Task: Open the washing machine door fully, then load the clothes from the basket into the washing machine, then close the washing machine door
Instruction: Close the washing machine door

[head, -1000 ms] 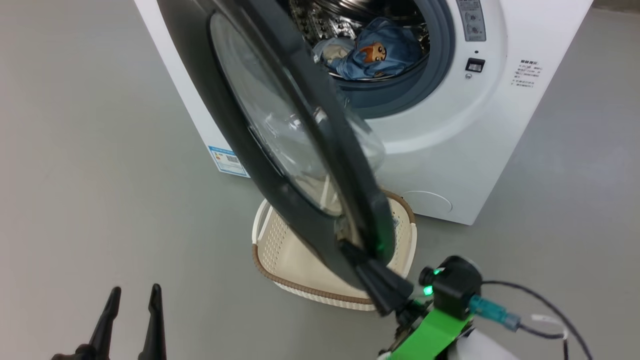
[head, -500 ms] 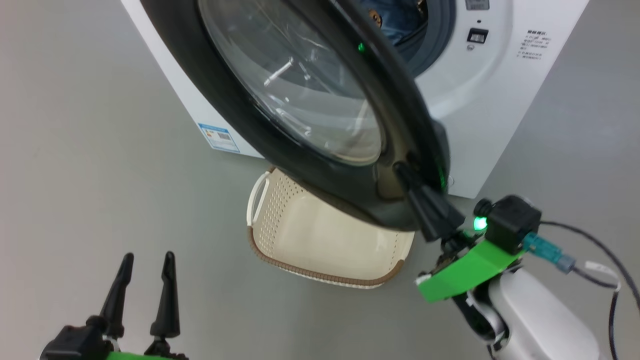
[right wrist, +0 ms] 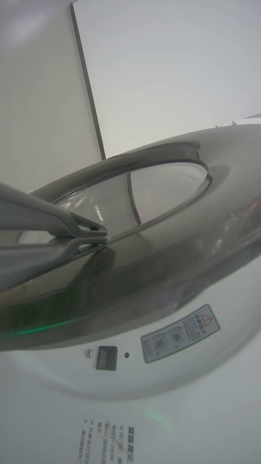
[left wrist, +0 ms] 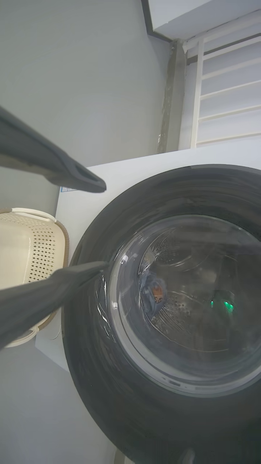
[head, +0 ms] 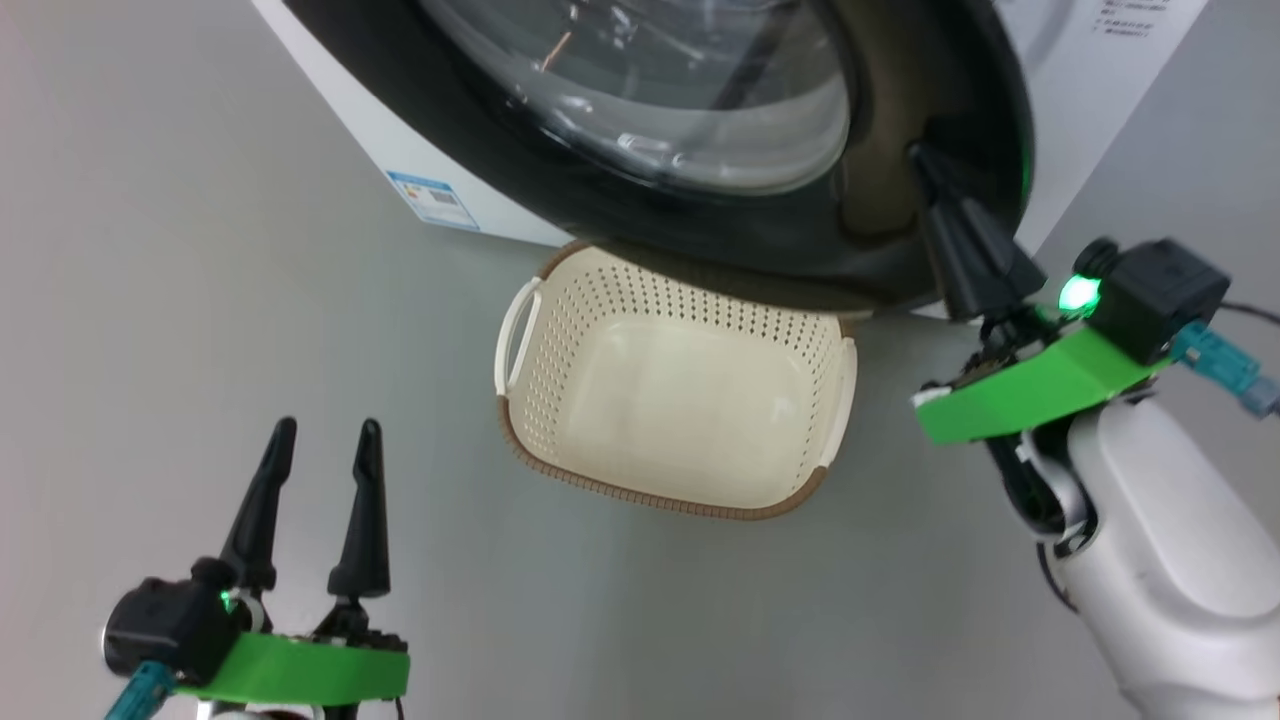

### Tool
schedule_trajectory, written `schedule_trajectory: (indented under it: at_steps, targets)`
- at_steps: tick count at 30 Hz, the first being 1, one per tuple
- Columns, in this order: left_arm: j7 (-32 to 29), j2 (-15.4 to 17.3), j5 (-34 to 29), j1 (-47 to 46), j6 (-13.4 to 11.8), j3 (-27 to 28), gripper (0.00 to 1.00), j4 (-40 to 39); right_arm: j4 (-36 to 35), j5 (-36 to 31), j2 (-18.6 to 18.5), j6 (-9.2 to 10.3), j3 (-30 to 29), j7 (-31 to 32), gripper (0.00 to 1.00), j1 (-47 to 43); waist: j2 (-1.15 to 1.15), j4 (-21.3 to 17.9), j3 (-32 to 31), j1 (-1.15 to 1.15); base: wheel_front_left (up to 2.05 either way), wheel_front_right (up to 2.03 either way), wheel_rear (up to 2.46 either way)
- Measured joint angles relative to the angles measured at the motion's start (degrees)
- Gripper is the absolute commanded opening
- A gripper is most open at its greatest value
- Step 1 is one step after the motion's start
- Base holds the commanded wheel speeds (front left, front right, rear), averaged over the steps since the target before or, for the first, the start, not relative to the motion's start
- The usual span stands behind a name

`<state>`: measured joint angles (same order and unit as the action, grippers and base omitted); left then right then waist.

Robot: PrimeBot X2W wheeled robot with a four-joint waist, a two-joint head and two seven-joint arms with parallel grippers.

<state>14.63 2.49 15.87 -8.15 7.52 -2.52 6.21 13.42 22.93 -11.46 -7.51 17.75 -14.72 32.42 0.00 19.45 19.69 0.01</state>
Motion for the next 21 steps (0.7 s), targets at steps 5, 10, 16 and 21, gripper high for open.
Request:
schedule_trajectory:
  at_steps: [5, 10, 16, 21]
  targets:
    - [0.00, -0.30, 0.31, -1.81, 0.00, -1.13, 1.00, -0.44, 0.80, -0.20, -0.59, 0.00, -2.03, -0.01, 0.00, 3.20, 0.00, 0.66, 2.35, 0.00, 0.00, 0.00, 0.00]
    - [0.00, -0.46, 0.77, -3.28, 0.00, -2.10, 1.00, -0.56, 2.05, -0.22, -0.85, 0.00, -4.11, -0.01, 0.00, 6.33, 0.00, 1.30, 4.56, 0.00, 0.00, 0.00, 0.00]
    - [0.00, -0.56, 1.33, -5.17, 0.00, -3.27, 1.00, -0.63, 3.34, -1.19, -1.23, 0.00, -6.91, -0.01, 0.00, 9.71, 0.00, 2.20, 6.93, 0.00, 0.00, 0.00, 0.00]
    - [0.00, -0.71, 1.77, -6.05, 0.00, -3.96, 1.00, -0.80, 3.89, -1.38, -1.19, -0.09, -8.39, -0.02, 0.00, 11.87, 0.00, 2.97, 8.38, 0.00, 0.00, 0.00, 0.00]
